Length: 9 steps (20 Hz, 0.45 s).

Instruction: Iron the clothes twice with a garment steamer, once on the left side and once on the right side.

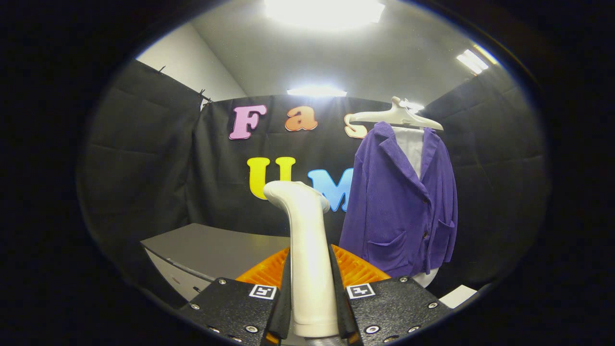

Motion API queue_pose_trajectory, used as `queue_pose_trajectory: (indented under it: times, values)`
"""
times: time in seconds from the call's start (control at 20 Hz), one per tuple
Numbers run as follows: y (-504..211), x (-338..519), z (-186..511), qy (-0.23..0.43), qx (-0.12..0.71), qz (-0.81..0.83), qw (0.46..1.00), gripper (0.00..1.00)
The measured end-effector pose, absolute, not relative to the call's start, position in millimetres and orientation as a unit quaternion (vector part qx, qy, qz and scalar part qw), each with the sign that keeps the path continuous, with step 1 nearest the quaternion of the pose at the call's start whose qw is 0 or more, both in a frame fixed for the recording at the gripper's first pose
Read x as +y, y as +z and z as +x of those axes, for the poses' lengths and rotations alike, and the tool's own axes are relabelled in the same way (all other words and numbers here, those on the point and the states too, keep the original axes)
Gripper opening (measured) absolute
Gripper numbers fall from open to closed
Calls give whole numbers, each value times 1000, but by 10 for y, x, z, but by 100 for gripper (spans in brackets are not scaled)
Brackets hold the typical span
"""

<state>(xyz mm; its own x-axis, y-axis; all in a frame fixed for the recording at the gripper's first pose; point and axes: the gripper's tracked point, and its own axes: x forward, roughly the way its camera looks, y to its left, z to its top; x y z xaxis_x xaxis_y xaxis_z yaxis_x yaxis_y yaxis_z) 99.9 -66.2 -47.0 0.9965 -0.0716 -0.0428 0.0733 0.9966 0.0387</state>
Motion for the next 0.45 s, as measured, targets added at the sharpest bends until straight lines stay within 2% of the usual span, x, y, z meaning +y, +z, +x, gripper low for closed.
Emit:
queue_pose_trajectory:
  times: [0.45]
  values:
    - [-503, -547, 880, -36, 23, 13, 999, 38]
